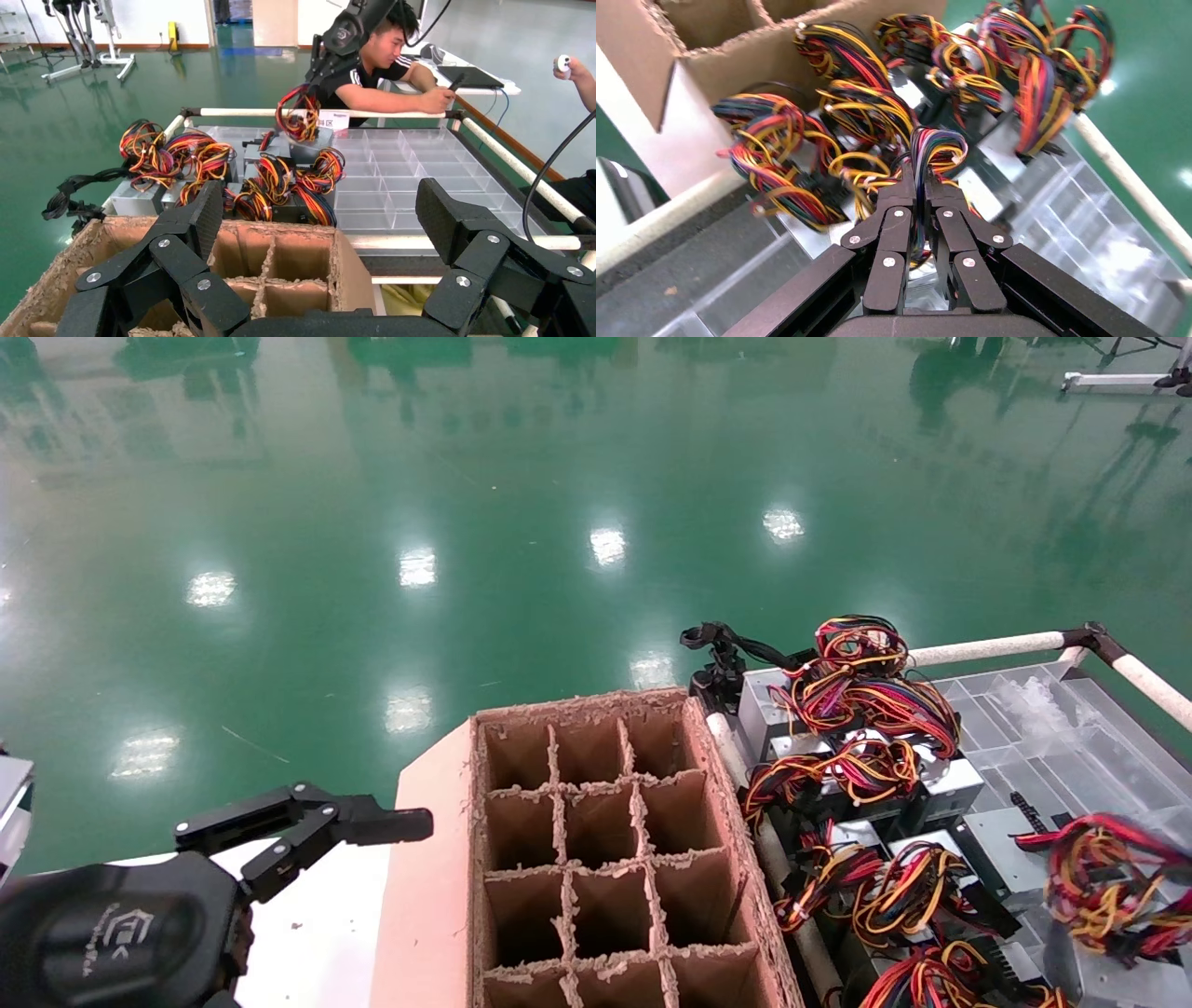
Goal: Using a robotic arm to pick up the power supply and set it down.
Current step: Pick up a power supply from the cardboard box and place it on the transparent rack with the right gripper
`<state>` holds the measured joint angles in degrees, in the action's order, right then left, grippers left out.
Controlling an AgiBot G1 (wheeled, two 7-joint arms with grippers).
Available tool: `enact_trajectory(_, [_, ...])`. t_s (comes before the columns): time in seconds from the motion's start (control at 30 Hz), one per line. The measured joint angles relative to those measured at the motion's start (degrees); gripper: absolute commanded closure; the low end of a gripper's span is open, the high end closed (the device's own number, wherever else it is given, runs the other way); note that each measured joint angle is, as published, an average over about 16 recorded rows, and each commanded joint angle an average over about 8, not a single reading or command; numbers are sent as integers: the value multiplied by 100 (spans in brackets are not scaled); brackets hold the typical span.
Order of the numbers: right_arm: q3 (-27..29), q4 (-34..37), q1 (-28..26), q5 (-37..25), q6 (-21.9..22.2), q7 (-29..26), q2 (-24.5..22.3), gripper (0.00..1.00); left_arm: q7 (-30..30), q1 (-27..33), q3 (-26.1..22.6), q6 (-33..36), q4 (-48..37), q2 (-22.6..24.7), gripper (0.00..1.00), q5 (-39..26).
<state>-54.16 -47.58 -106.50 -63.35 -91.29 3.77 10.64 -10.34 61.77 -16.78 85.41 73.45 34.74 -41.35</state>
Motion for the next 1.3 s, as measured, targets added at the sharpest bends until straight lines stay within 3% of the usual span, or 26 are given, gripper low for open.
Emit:
enact_trajectory(0.3, [-487, 426, 124, 407, 0, 242, 175, 100, 1, 1, -3, -1, 0, -1, 0, 2])
enact_trajectory(0.63, [-928, 874, 454, 1152, 6, 526, 6, 100, 3, 1, -6, -3, 0, -3, 0, 4])
enact_trajectory(1.0, [-1396, 1345, 1315, 2819, 34, 620, -362, 100, 5, 2, -10, -4, 0, -4, 0, 7])
enact_trajectory(1.3, [-1755, 1807, 2230, 4199, 91, 846, -322, 100, 7, 3, -13, -6, 0, -5, 0, 9])
